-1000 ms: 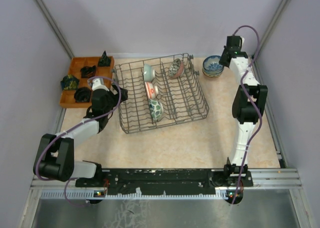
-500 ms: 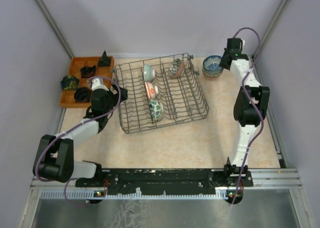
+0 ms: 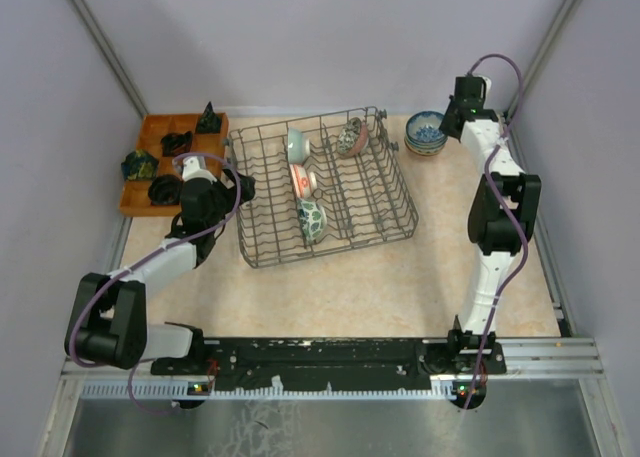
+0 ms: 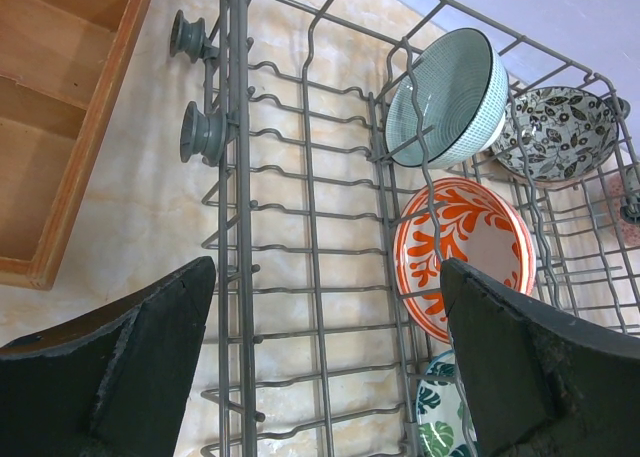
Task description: Unload the bowls from the dish rack
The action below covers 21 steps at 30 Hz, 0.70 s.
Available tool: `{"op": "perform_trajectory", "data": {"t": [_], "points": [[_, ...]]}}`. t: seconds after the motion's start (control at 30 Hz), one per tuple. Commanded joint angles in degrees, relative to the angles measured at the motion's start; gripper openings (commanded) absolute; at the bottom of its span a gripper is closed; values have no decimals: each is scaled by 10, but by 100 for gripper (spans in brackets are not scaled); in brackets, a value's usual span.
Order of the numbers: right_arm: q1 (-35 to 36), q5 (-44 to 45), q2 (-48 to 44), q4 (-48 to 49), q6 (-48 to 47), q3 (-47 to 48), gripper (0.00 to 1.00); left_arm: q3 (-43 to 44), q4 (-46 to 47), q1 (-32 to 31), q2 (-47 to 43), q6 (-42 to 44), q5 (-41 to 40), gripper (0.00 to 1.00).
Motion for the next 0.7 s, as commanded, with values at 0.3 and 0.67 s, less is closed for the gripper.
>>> {"op": "perform_trajectory", "data": {"t": [0.3, 0.67], "points": [[-8, 0, -30, 14, 5, -4, 15, 2, 21, 2, -3, -4, 10, 99], [11, 15, -141, 59, -12, -62, 40, -1, 19, 2, -7, -3, 8, 99]]}}
